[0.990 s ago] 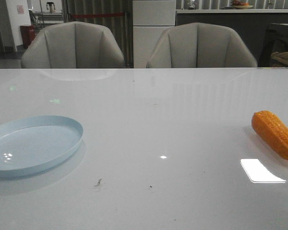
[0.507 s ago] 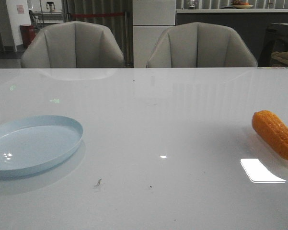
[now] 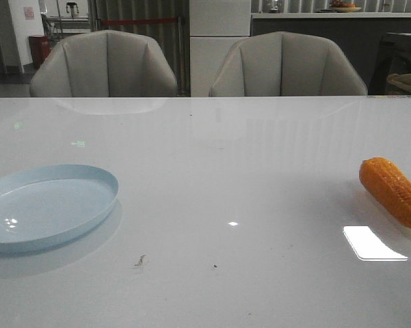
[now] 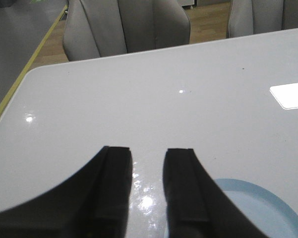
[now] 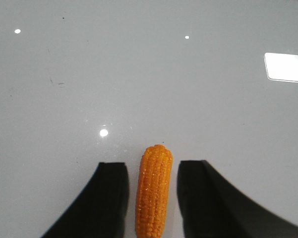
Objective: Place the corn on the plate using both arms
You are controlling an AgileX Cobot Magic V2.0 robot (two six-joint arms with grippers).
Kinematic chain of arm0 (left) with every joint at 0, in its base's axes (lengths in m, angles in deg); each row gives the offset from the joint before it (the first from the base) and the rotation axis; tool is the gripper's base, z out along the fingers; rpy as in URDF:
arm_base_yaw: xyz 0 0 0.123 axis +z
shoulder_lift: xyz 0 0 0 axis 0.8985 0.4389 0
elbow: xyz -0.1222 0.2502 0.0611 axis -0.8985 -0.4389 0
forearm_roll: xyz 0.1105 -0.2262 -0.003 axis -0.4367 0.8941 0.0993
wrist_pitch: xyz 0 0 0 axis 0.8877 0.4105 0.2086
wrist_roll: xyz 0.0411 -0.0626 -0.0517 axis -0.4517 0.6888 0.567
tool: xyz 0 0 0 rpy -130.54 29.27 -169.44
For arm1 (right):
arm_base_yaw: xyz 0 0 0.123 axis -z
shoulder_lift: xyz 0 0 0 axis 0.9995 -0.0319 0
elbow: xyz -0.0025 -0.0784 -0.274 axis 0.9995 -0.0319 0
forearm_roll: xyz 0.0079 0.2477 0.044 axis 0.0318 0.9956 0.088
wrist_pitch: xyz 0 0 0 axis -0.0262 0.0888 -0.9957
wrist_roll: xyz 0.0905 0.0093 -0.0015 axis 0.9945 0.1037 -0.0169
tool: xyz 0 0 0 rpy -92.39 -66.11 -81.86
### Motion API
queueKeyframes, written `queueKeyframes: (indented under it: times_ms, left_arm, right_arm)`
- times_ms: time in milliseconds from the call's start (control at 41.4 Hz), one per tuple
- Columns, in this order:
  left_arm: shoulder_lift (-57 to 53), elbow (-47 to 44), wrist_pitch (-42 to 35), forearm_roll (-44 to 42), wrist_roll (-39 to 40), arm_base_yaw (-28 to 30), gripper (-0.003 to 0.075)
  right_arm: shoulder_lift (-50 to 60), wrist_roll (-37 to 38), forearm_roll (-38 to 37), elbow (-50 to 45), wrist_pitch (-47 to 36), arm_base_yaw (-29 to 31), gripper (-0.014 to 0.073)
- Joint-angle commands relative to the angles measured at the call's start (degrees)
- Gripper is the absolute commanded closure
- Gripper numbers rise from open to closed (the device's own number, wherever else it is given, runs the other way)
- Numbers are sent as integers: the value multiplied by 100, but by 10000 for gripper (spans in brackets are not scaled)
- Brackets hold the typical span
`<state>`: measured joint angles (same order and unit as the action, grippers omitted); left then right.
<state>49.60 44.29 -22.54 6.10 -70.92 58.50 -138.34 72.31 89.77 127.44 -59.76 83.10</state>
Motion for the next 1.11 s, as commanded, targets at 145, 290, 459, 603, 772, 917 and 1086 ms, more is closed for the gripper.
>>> queueKeyframes:
  times_ms: [145, 290, 459, 603, 772, 917, 1086]
  left_arm:
    - [88, 178, -325, 246, 5, -1, 285]
    - [250, 252, 439, 541, 5, -1, 284]
    - [803, 837, 1812, 662, 5, -1, 283]
    - [1554, 1689, 2990, 675, 214, -1, 283]
    - [2479, 2504, 3786, 675, 406, -1, 283]
    - [3217, 2899, 4017, 675, 406, -1, 283]
    - [3844, 3046, 4056, 675, 406, -1, 283]
  right_arm:
    - [-22, 7, -54, 215, -247, 16, 146]
    - [-29, 7, -54, 215, 88, 16, 146]
    - [-29, 7, -48, 215, 301, 16, 146]
    - [-29, 7, -48, 215, 364, 16, 146]
    - [-29, 7, -48, 215, 478, 16, 146]
    - [-29, 7, -48, 215, 684, 16, 146]
    - [-29, 7, -48, 215, 788, 16, 146]
